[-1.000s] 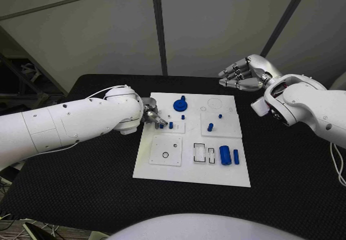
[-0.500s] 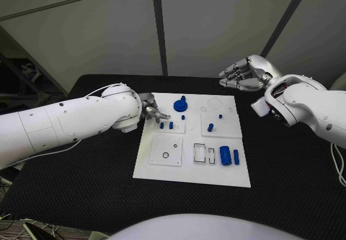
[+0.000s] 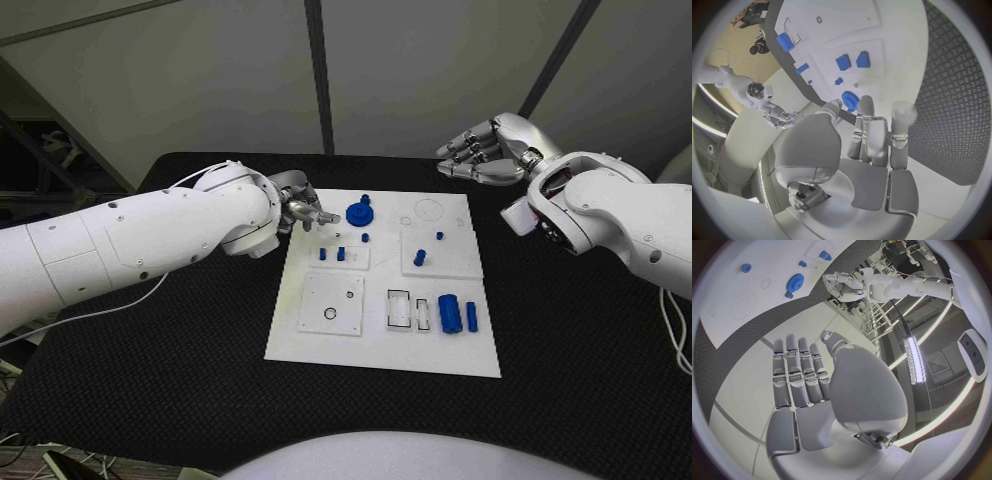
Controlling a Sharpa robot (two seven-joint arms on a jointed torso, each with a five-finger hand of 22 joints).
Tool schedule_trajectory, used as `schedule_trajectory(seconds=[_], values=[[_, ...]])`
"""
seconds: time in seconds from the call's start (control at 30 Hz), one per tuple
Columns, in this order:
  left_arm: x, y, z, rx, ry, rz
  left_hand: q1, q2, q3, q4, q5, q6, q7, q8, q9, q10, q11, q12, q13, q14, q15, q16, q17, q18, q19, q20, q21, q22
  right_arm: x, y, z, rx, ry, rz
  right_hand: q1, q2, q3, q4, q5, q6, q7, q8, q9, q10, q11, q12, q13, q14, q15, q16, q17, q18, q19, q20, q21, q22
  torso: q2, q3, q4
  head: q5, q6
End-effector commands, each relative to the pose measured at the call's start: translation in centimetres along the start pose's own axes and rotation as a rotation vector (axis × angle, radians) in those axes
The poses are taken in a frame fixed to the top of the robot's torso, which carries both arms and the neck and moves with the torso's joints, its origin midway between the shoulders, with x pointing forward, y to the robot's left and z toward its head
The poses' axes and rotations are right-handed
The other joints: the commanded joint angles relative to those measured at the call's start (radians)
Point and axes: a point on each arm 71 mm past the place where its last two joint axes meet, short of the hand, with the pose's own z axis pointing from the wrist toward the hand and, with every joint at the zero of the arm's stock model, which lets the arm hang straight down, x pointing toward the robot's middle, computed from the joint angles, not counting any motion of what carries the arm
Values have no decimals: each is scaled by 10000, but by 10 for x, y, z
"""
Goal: Assemble the parts on the task board
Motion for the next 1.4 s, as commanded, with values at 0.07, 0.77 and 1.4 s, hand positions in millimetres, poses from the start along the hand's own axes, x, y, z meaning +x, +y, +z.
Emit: schedule_trajectory(seconds=[0.07,0.77,1.4], values=[[-4,-28,-2,3134,-1166,-944,1911,-117,634,-757,9,-356,389,-391,-362,-1453,395,-1295,-869,-3370,560,-3848,-3205,191,-2257,418,-2789,-1536,0,2,1,-88,-8,31,-51,17,-18,-20,52,4,65,-60,13,-5,58,-59,-14,-1,34,-67,-16,126,56,4,-59,-11,13,4,-14,-73,98],[37,-50,21,4823,-721,2553,2299,-811,778,-1094,-135,-84,222,-1618,-1717,-1335,622,-2990,-3187,-2400,600,-1818,-3806,435,-1192,695,-2439,-1320,5,6,2,-201,88,71,-21,30,1,-39,64,-2,62,-64,12,-12,55,-62,-18,-2,33,-77,-22,127,66,4,-75,-22,11,-3,-11,-284,256],[45,-50,35,4251,3,3407,2404,-667,548,-1065,-144,132,193,-1763,-1932,-1392,653,-3050,-3478,-1997,619,-680,-3264,427,-1046,706,-2178,-1020,6,7,3,-224,114,79,-22,26,0,-40,64,-6,66,-67,12,-17,58,-64,-20,-4,35,-82,-24,126,69,5,-82,-26,2,6,-6,-309,219]])
